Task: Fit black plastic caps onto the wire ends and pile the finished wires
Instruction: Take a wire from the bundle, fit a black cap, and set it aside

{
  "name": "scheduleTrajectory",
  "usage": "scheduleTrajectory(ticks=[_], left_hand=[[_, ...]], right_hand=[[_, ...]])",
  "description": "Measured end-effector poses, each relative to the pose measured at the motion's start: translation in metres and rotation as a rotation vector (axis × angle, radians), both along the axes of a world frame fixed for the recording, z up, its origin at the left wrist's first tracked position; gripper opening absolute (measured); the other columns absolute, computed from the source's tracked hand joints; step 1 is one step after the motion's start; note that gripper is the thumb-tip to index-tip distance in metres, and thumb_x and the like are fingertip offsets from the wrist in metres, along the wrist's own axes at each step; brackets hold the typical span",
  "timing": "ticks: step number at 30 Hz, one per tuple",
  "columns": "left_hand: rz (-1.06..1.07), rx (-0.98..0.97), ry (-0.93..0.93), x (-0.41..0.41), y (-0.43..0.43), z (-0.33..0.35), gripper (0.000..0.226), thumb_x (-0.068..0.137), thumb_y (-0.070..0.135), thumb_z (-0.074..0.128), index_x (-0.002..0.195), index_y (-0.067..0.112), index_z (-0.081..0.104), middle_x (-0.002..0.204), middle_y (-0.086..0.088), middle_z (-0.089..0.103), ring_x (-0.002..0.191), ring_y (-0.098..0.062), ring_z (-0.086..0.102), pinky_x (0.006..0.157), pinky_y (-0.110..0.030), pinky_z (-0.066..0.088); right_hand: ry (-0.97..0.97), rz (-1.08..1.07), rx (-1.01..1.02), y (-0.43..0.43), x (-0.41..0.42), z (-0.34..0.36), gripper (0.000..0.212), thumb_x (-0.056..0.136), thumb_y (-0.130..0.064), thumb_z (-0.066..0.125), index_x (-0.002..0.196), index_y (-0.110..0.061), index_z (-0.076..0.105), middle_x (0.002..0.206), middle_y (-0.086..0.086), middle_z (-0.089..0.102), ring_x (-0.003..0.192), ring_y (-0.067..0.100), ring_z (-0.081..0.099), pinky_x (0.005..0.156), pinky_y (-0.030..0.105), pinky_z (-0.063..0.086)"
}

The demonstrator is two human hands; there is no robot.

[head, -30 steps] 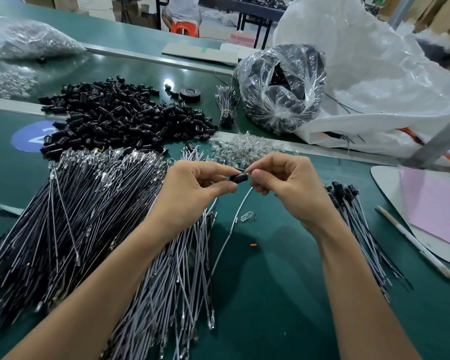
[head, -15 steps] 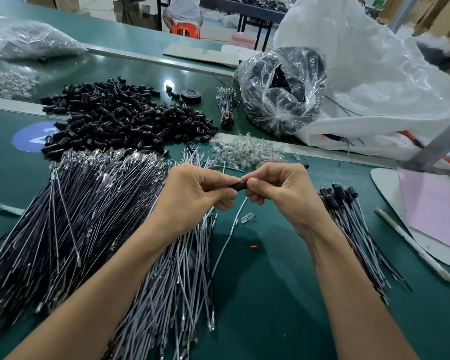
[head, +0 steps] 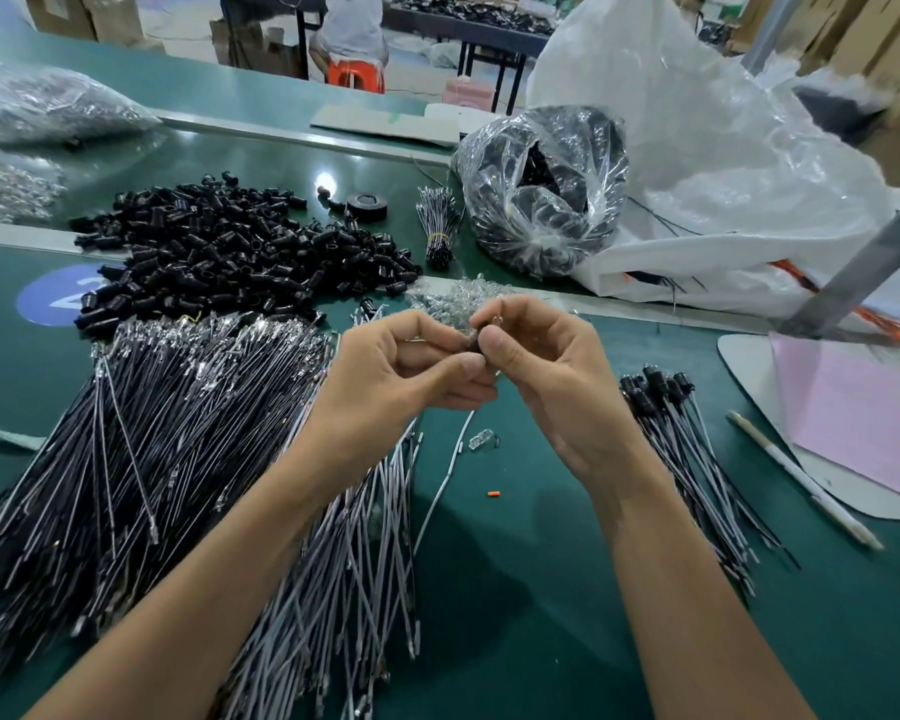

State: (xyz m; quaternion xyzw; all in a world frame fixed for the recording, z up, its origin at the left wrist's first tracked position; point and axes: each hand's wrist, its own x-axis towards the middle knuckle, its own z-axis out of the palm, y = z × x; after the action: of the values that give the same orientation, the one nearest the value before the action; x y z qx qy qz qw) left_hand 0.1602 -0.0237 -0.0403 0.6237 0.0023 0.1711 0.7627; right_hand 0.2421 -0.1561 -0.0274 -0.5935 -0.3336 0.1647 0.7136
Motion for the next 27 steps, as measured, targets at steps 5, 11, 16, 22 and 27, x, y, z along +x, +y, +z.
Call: scheduleTrajectory(ticks=[5,11,16,22,27], left_hand=[[0.098,0.035,-0.033,-0.005,0.025,0.009,0.037,0.078,0.033,0.067,0.107,0.01,0.063,0.086,-0.006,0.076,0.079,-0.022,0.074,0.07,-0.025,0.058],[0.831,0.475,0.188,-0.009,0.073,-0.007,0.01,0.091,0.018,0.068,0.1,0.013,0.069,0.075,0.002,0.071,0.065,-0.007,0.07,0.061,-0.021,0.057],[0.852,0.763,0.404,-0.013,0.078,-0.009,0.005,0.083,0.028,0.076,0.084,0.023,0.074,0.073,0.01,0.067,0.069,-0.011,0.063,0.062,-0.025,0.044],[0.767,0.894,0.54,-0.021,0.077,-0.002,0.014,0.075,0.036,0.082,0.075,0.031,0.069,0.07,0.014,0.064,0.075,-0.015,0.063,0.068,-0.03,0.05],[0.677,0.957,0.653,-0.022,0.073,-0.001,0.02,0.071,0.037,0.085,0.076,0.031,0.067,0.076,0.009,0.067,0.084,-0.02,0.065,0.078,-0.038,0.056]], right_hand=[[0.192,-0.083,0.18,-0.033,0.004,0.03,0.01,0.087,-0.018,0.058,0.091,-0.009,0.062,0.086,0.009,0.073,0.066,0.015,0.068,0.061,0.021,0.056],[0.088,-0.431,-0.152,-0.115,0.039,0.064,0.026,0.08,-0.029,0.06,0.094,-0.008,0.067,0.067,-0.002,0.069,0.063,0.01,0.061,0.053,0.014,0.05],[-0.098,-0.498,-0.752,-0.119,0.06,0.042,0.031,0.087,-0.024,0.066,0.107,0.001,0.069,0.075,0.006,0.07,0.06,0.015,0.059,0.054,0.02,0.051],[-0.577,-0.634,-1.039,-0.072,0.043,0.021,0.027,0.091,-0.031,0.067,0.112,-0.014,0.072,0.102,0.006,0.073,0.082,0.016,0.061,0.081,0.023,0.042],[-0.614,-0.441,-0.778,-0.009,0.006,0.004,0.011,0.09,-0.017,0.069,0.097,-0.014,0.077,0.083,-0.004,0.07,0.057,-0.007,0.052,0.06,-0.001,0.036]])
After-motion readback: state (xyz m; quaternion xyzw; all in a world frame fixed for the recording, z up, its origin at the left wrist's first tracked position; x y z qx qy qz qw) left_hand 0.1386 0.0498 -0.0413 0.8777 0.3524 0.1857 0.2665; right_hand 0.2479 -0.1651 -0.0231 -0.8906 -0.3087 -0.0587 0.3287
